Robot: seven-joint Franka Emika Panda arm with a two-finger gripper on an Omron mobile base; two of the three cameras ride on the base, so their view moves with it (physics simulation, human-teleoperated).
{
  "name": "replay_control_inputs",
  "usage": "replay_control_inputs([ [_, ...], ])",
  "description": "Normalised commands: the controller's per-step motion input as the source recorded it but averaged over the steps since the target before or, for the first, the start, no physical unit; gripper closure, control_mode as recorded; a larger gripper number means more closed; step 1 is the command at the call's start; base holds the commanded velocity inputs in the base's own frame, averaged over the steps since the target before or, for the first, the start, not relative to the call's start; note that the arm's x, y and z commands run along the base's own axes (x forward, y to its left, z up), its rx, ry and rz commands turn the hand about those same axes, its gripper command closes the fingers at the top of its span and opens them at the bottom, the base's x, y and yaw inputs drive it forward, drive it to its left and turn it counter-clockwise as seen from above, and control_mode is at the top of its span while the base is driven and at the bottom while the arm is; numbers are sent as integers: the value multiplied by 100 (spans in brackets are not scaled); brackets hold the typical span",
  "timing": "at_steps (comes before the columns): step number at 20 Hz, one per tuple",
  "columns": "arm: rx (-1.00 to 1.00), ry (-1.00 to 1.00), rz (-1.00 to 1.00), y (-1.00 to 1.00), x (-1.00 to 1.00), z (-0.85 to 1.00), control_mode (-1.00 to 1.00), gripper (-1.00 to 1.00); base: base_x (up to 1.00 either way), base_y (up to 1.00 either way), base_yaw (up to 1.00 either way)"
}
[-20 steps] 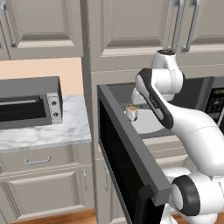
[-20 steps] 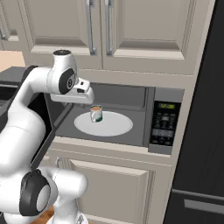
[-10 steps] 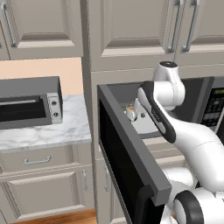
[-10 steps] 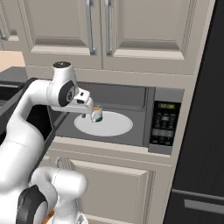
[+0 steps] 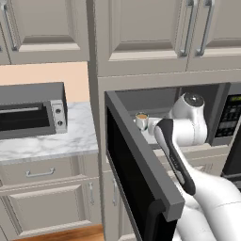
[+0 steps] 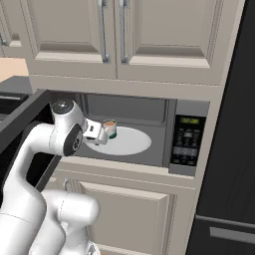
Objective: Pick the cup of tea, navigate to the dining table, and place it on the saucer.
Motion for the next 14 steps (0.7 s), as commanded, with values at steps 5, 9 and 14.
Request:
replay_control_inputs([
  [5,0,-30,0,-4,4,-11,-100,-100,0,0,0],
  [9,0,-10,0,-1,2,0,-100,-100,0,0,0],
  [14,1,0,0,-9,0,0,-100,-100,0,0,0],
])
